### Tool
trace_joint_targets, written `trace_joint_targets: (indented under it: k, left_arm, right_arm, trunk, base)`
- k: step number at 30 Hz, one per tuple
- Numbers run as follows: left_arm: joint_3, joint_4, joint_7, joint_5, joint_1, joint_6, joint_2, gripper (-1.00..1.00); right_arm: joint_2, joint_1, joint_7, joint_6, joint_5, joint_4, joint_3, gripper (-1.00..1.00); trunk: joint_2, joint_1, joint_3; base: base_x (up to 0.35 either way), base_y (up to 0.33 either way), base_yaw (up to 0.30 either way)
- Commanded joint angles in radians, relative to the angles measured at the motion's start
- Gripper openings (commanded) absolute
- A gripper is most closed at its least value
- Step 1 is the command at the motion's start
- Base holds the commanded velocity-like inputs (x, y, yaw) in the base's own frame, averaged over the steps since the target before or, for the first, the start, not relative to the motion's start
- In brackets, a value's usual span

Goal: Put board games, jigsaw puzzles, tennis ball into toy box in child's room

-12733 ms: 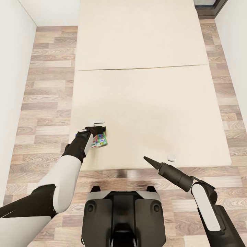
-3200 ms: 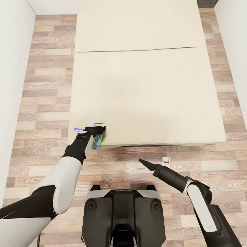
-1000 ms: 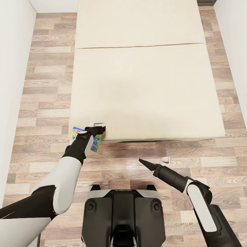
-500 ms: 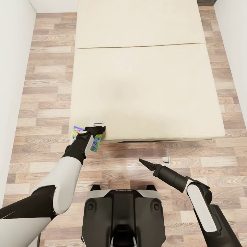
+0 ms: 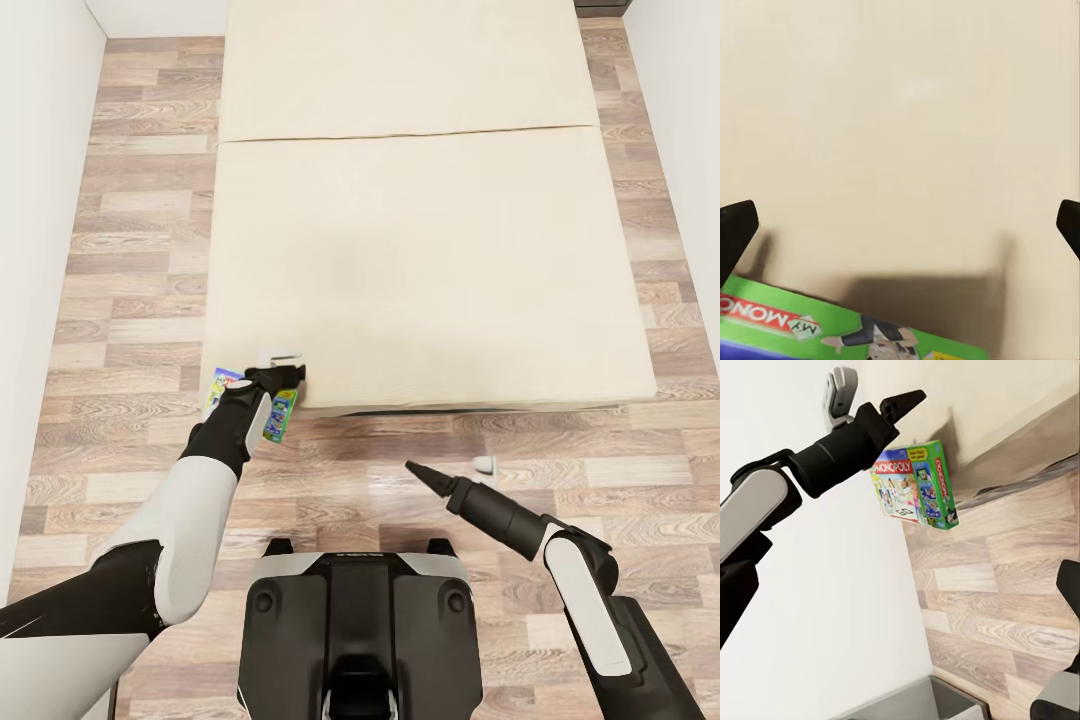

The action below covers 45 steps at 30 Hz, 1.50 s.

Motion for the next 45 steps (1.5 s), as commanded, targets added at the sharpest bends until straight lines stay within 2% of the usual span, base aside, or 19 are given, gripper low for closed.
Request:
trace_joint_targets:
  k: [1, 9, 24, 32, 36, 40, 45]
  left_arm:
    - [0.006, -0.002, -0.001, -0.007, 0.0, -0.01, -0.001, 1.0]
    - [0.007, -0.004, 0.001, 0.015, 0.0, -0.049, -0.001, 1.0]
    - [0.007, -0.062, 0.031, 0.056, -0.001, -0.046, -0.001, 1.0]
    - [0.007, -0.079, 0.033, 0.106, -0.001, -0.033, -0.001, 1.0]
    - [0.008, -0.115, 0.033, 0.12, 0.0, 0.012, -0.001, 1.0]
    - [0.019, -0.184, 0.028, 0.125, 0.0, 0.105, -0.001, 1.0]
    - [0.029, -0.241, 0.024, 0.131, 0.0, 0.186, -0.001, 1.0]
  right_arm:
    - [-0.001, 0.0, 0.0, -0.008, -0.006, 0.0, 0.0, 1.0]
    - [-0.002, 0.0, 0.0, -0.035, -0.007, 0.0, 0.0, 1.0]
    - [-0.002, 0.0, 0.0, -0.04, -0.007, 0.001, 0.0, 1.0]
    - [-0.002, 0.0, 0.0, -0.041, -0.007, 0.001, 0.0, 1.0]
    - [-0.002, 0.0, 0.0, -0.041, -0.006, 0.001, 0.0, 1.0]
    - [-0.002, 0.0, 0.0, -0.041, -0.006, 0.001, 0.0, 1.0]
    - [-0.002, 0.0, 0.0, -0.041, -0.006, 0.001, 0.0, 1.0]
  trunk:
    - [-0.002, 0.001, -0.001]
    - [-0.002, 0.001, -0.001]
    - [-0.002, 0.001, -0.001]
    - [-0.002, 0.001, -0.001]
    - [-0.002, 0.001, -0.001]
    - [-0.002, 0.001, -0.001]
    - [-0.002, 0.001, -0.001]
  base:
    - [0.0, 0.0, 0.0]
    - [0.0, 0.0, 0.0]
    - [0.0, 0.0, 0.0]
    - [0.0, 0.0, 0.0]
    - [0.0, 0.0, 0.0]
    - [0.0, 0.0, 0.0]
    - [0.0, 0.0, 0.0]
